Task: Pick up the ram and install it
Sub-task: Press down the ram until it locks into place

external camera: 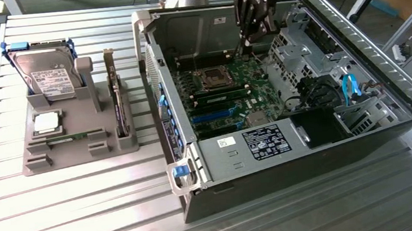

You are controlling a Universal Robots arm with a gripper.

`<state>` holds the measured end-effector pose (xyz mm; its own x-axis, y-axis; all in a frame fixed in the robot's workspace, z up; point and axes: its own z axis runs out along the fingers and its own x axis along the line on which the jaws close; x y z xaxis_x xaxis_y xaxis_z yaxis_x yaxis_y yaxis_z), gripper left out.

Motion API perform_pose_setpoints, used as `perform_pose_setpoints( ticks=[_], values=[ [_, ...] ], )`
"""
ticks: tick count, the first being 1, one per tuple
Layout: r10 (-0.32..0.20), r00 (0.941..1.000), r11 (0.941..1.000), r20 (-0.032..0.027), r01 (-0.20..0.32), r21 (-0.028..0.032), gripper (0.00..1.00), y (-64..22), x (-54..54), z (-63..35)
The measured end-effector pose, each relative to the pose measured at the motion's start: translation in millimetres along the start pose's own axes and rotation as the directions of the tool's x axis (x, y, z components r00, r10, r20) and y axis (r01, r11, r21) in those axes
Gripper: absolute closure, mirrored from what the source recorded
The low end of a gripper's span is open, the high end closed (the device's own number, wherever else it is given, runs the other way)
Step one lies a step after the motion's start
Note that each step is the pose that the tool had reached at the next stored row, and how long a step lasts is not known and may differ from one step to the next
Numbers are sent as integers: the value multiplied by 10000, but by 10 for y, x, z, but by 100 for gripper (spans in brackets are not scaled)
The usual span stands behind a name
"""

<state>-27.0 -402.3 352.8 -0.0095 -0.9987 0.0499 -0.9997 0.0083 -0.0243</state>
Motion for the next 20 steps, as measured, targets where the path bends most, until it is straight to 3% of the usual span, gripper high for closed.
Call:
perform_pose_setpoints(
  ticks=[16, 20],
  values=[
    [7, 10000, 10000, 6, -7, 0, 90, 0, 2, -26],
    [236, 9997, 9997, 0, -236, -12, 90, 0, 1, -25]
  ],
)
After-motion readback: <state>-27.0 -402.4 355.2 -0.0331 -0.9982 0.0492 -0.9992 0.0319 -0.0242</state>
